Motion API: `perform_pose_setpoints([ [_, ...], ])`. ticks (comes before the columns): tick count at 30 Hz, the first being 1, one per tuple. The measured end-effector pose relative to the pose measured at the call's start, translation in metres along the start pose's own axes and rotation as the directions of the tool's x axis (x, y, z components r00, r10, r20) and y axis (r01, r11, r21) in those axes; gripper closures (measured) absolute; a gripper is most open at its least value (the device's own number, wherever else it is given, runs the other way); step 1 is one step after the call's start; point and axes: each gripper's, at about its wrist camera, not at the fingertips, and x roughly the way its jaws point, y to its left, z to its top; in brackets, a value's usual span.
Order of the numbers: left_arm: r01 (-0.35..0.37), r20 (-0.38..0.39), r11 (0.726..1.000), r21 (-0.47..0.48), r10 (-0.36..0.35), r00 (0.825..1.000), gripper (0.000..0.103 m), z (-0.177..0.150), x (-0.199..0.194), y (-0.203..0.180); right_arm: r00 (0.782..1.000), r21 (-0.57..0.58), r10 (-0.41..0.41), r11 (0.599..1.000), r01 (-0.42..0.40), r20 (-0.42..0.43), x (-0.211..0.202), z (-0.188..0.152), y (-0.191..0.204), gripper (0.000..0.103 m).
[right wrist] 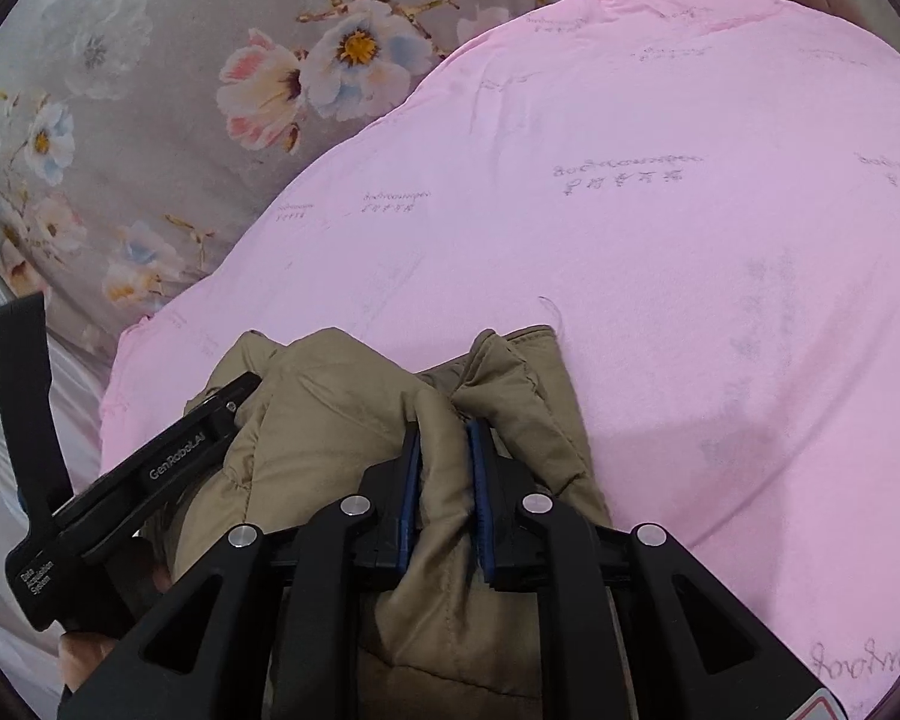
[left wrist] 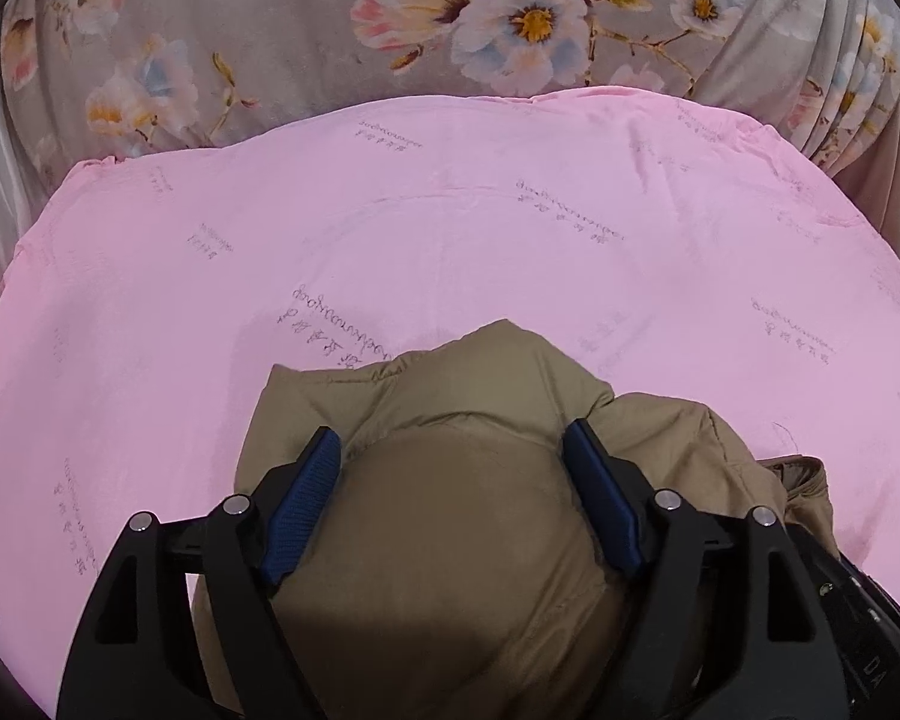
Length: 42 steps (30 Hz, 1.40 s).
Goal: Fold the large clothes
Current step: 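Grasp the folded olive jacket bundle with both tools side by side, then lift the jacket bundle with both tools and fold it over onto itself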
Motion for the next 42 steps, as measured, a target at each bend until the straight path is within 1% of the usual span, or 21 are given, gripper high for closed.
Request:
perform_pose_setpoints([
  [1,0.019,-0.005,1.000,-0.017,-0.019,1.000,0.026,-0.002,-0.008,0.006,1.000,-0.010,-0.002,1.000,0.003,0.017,-0.013,-0.002,0.001,0.086],
  [2,0.036,0.001,0.999,-0.038,-0.036,0.999,0.026,-0.005,-0.020,0.013,0.999,-0.026,-0.005,1.000,0.006,0.033,-0.025,-0.005,0.003,0.080],
  [4,0.039,0.017,0.998,-0.049,-0.038,0.999,0.026,-0.012,-0.042,0.021,0.999,-0.071,-0.013,0.997,0.015,0.033,-0.044,-0.012,0.007,0.080],
  [7,0.029,0.038,0.999,-0.028,-0.028,0.999,0.026,-0.026,-0.071,0.025,0.999,-0.135,-0.035,0.990,0.036,0.015,-0.060,-0.024,0.014,0.080],
  [11,0.032,0.037,0.999,-0.035,-0.031,0.999,0.026,-0.049,-0.089,0.031,0.996,-0.209,-0.090,0.974,0.090,0.008,-0.066,-0.041,0.019,0.081],
  [13,0.034,0.035,0.999,-0.038,-0.033,0.999,0.024,-0.057,-0.089,0.031,0.994,-0.228,-0.109,0.968,0.107,0.005,-0.064,-0.048,0.019,0.082],
  [15,0.010,0.049,1.000,-0.027,-0.008,0.999,0.017,-0.065,-0.087,0.031,0.993,-0.238,-0.120,0.964,0.117,0.002,-0.061,-0.052,0.019,0.082],
  [18,-0.011,0.073,1.000,-0.014,0.012,0.997,0.014,-0.070,-0.082,0.029,0.992,-0.246,-0.124,0.962,0.120,0.000,-0.056,-0.056,0.017,0.082],
  [23,-0.032,0.102,0.999,-0.010,0.033,0.994,0.012,-0.074,-0.076,0.026,0.994,-0.236,-0.109,0.966,0.102,-0.013,-0.049,-0.056,0.013,0.082],
  [42,-0.075,0.135,0.997,-0.004,0.075,0.988,0.008,-0.080,-0.068,0.021,0.995,-0.242,-0.102,0.965,0.098,-0.004,-0.041,-0.056,0.012,0.082],
])
